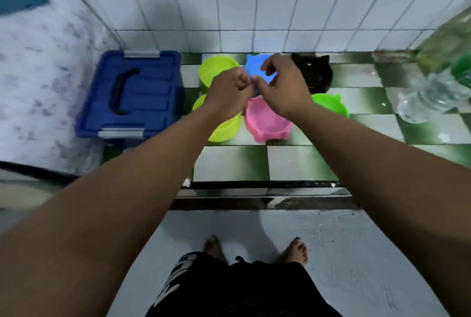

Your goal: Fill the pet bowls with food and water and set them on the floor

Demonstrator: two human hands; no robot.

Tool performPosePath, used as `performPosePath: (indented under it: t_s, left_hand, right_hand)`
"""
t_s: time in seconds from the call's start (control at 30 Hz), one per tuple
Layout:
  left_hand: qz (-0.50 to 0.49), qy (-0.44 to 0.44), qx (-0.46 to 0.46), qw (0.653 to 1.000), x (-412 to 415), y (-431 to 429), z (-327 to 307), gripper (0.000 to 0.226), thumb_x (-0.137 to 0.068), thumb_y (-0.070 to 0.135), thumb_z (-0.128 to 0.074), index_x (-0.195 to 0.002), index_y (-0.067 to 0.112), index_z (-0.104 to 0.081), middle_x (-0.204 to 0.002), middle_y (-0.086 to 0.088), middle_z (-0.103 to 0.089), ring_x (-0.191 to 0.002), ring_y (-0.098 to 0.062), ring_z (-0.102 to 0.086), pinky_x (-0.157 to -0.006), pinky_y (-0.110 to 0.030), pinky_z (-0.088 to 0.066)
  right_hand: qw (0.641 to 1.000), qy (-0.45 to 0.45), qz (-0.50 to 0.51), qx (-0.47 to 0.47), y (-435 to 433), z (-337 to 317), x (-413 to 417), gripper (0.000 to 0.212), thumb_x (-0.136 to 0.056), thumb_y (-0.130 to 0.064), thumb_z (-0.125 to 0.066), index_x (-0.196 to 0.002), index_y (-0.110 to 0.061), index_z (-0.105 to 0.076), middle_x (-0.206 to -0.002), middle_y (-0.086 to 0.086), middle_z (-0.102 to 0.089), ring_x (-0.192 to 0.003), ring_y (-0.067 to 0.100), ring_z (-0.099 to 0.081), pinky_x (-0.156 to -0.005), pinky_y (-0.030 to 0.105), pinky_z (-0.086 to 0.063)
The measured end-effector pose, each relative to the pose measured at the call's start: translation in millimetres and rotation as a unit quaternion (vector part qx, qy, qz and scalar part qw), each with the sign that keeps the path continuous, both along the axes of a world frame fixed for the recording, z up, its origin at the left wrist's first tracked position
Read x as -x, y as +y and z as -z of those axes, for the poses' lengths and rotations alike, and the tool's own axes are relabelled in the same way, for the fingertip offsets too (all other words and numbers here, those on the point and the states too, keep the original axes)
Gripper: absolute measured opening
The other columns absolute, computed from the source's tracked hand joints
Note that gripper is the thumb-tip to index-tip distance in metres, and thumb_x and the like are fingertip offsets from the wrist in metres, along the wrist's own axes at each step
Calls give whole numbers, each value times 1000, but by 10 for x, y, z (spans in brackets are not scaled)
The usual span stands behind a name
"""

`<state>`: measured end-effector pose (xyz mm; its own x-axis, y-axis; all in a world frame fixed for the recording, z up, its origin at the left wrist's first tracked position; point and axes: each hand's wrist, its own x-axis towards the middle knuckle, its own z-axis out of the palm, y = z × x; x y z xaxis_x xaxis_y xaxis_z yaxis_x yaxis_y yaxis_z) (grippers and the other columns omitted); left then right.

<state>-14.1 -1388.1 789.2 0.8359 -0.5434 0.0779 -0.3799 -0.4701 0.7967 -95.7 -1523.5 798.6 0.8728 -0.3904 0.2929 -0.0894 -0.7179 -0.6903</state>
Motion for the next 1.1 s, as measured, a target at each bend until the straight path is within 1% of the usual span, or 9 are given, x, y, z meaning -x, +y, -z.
performPosePath:
  t_s: [0.13, 0.27, 0.4, 0.47, 0.53, 0.67, 0.8, 0.93, 1.1]
  left_hand:
    - [-37, -15, -13, 999, -238, 634, -109, 10, -88, 21, -72, -83, 22, -63, -66, 8, -58, -67, -9, -55, -63, -18, -39]
    - [-69, -25, -18, 997, -332, 1171, -253, 6, -87, 22, -72, -88, 18, -68, -73, 5, -65, -66, -1, -56, -64, -9, -39]
    - [-86, -61, -63, 992, -322, 1772, -304, 3, -92, 24, -69, -92, 23, -66, -85, 9, -66, -74, 2, -59, -67, -5, -41]
    - [-99, -69, -98, 988, -314, 2043, -285, 4, -94, 24, -69, -97, 22, -68, -93, 6, -67, -80, -3, -61, -73, -10, -47]
    - [-106, -68, -136, 983, -323, 2296, -233, 12, -94, 28, -71, -103, 20, -70, -99, 4, -65, -89, -10, -62, -85, -27, -54]
    - [2, -48, -275, 960, -324, 2635, -270, 44, -83, 57, -74, -118, 29, -73, -117, 7, -64, -115, -17, -57, -100, -46, -47]
    - [69, -61, -346, 934, -392, 2735, -271, 48, -88, 40, -77, -133, 27, -67, -131, 2, -60, -124, -20, -51, -101, -45, -41]
    - [72, -89, -333, 936, -519, 2740, -252, 36, -91, 28, -76, -126, 21, -71, -125, -3, -62, -118, -25, -55, -98, -41, -43]
    - [117, -57, -359, 924, -682, 2666, -312, 29, -92, 28, -75, -118, 20, -68, -121, 0, -59, -115, -20, -53, -95, -34, -45]
  right_hand:
    - [1000, 7, -28, -2, 522, 26, -469, 23, -85, -31, -66, -98, -12, -63, -91, 4, -61, -77, 15, -52, -75, 30, -44]
    - [999, 20, -46, 1, 843, -40, -836, 16, -88, -33, -65, -94, -17, -63, -89, 0, -62, -81, 15, -55, -73, 26, -41]
    - [993, 45, -105, 35, 1058, -174, -1323, 15, -87, -29, -63, -90, -14, -68, -89, 2, -69, -82, 21, -63, -79, 32, -50]
    - [987, 55, -137, 60, 1180, -231, -1618, 21, -86, -28, -60, -95, -13, -72, -96, 7, -72, -91, 26, -67, -86, 36, -53]
    - [979, 74, -166, 94, 1333, -265, -1913, 26, -91, -26, -59, -108, -14, -73, -112, 11, -71, -106, 29, -65, -95, 36, -51]
    - [954, 134, -203, 174, 1536, -215, -2375, 33, -96, -23, -57, -128, -17, -65, -137, 12, -57, -125, 31, -53, -106, 41, -46]
    - [906, 188, -222, 306, 1695, -70, -2560, 36, -91, -3, -57, -127, -6, -63, -129, 20, -54, -118, 39, -53, -95, 46, -49]
    - [886, 203, -196, 369, 1731, -37, -2685, 33, -88, 8, -58, -120, 1, -64, -123, 24, -57, -112, 41, -58, -90, 45, -51]
    - [851, 208, -215, 431, 1761, -55, -2719, 27, -91, 9, -50, -117, 7, -60, -119, 28, -56, -109, 43, -57, -87, 47, -50]
